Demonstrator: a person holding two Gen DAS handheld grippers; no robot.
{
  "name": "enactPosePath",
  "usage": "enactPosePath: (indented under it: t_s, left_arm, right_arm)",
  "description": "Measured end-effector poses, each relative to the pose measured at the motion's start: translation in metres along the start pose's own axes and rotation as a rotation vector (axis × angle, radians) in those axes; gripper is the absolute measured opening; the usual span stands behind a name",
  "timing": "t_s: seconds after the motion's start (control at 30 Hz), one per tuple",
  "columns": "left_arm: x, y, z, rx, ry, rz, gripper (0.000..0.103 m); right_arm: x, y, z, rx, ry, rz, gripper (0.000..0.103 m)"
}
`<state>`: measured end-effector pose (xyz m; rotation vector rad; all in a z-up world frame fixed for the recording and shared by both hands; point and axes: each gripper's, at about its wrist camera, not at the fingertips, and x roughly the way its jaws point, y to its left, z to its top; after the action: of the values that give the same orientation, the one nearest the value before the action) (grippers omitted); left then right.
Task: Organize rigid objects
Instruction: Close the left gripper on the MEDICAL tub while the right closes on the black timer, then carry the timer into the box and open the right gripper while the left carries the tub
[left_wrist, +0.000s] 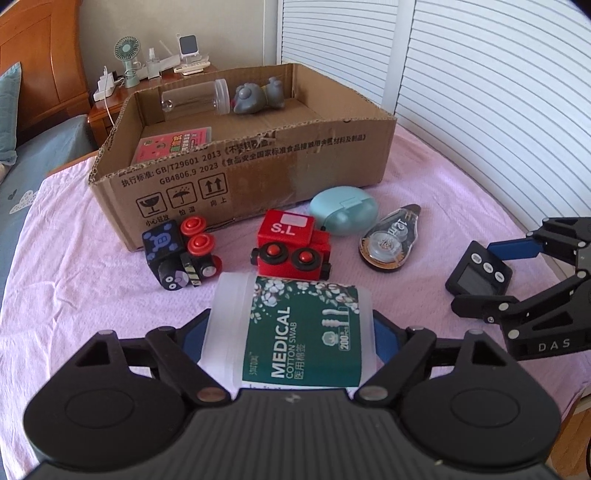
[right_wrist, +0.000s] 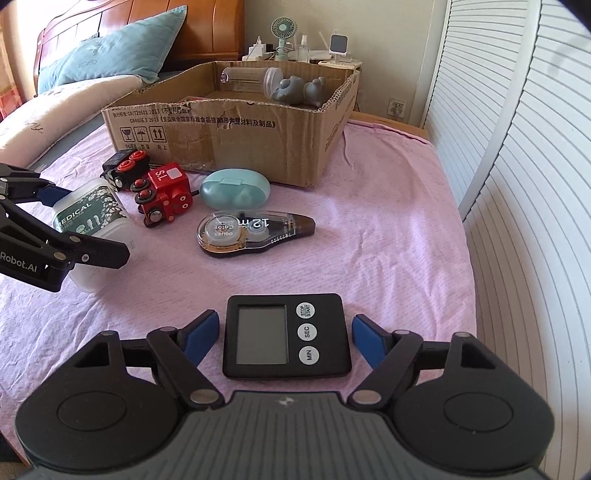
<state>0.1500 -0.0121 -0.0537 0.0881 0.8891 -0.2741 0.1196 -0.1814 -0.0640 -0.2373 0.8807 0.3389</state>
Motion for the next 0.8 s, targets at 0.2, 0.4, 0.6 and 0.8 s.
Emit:
enactPosePath:
  t_s: [0.2,0.4,0.6,0.8]
  left_arm:
    - [0.000,-0.001,0.003,0.009,0.013,0.000,0.083]
    - [-0.008,-0.001,0.005,0.028,0.011,-0.018,0.083]
    - [-0.019,-0.002,0.005,0.068,0.014,-0.032,0.083]
    - [-0.031,0.001,0.006,0.099,0.019,-0.050,0.083]
  right_arm:
    - [-0.003,0.003,0.000,-0.008,-0.002,0.001,0.074]
    - [-0.005,0.006,0.001,-0.030,0.005,-0.004,0.074]
    - [-0.016,0.008,0.006,-0.053,-0.010,0.003,0.074]
    - [-0.032,0.012,0.019,-0.095,-0.036,0.012,0.074]
